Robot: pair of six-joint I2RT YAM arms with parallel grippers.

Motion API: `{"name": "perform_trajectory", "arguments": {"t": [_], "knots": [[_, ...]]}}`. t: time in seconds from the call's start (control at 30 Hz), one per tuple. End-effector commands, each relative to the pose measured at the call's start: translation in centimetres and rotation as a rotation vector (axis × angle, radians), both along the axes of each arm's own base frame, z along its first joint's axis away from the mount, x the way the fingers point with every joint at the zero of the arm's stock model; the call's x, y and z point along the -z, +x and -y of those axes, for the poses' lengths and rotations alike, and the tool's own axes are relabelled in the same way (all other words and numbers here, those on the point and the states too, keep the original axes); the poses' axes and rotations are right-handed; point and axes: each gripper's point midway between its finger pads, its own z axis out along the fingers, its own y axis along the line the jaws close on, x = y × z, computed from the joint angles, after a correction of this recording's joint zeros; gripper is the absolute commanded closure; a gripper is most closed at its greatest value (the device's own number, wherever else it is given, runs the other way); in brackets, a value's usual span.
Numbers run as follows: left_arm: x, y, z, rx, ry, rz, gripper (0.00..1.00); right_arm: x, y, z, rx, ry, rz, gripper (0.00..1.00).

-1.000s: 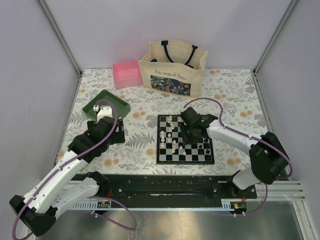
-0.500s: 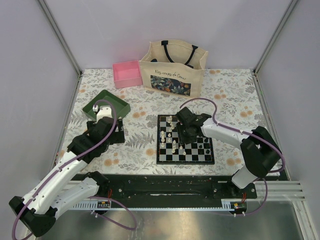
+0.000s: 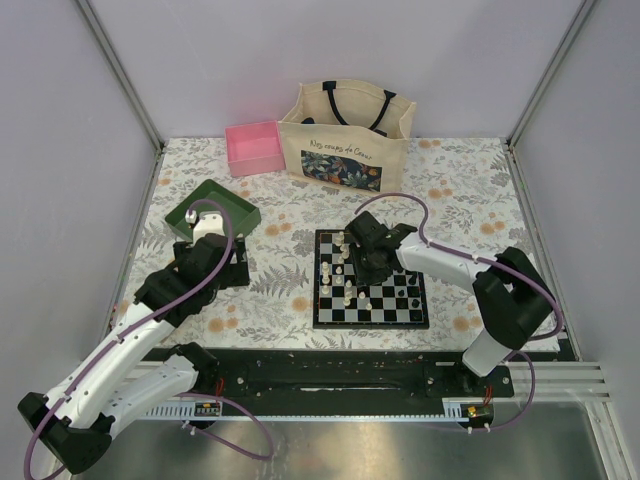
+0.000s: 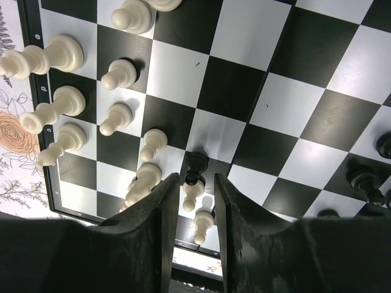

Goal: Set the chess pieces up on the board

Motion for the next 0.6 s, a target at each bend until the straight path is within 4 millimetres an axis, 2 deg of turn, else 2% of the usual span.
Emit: {"name": "perform_trajectory", "arguments": {"t": [0.0, 0.13, 0.37, 0.57], "knots": [[-1.5, 0.6, 0.5, 0.013, -0.035, 0.048, 0.01, -0.8, 0.9, -1.4, -0.005, 0.027, 0.025, 0.63], [-1.5, 0.6, 0.5, 0.011, -0.034, 0.051, 0.01, -0.7, 1.0, -1.5, -0.006, 0.019, 0.027, 0.67], [-1.4, 0.6, 0.5, 0.012, -0.031, 0.045, 0.01, -1.4, 1.3, -1.0, -0.015, 0.004, 0.059, 0.81], [-1.5, 0.6, 0.5, 0.012, -0.033, 0.048, 0.01, -3.2, 0.8, 1.3, 0.015, -0.029, 0.126, 0.83]]}}
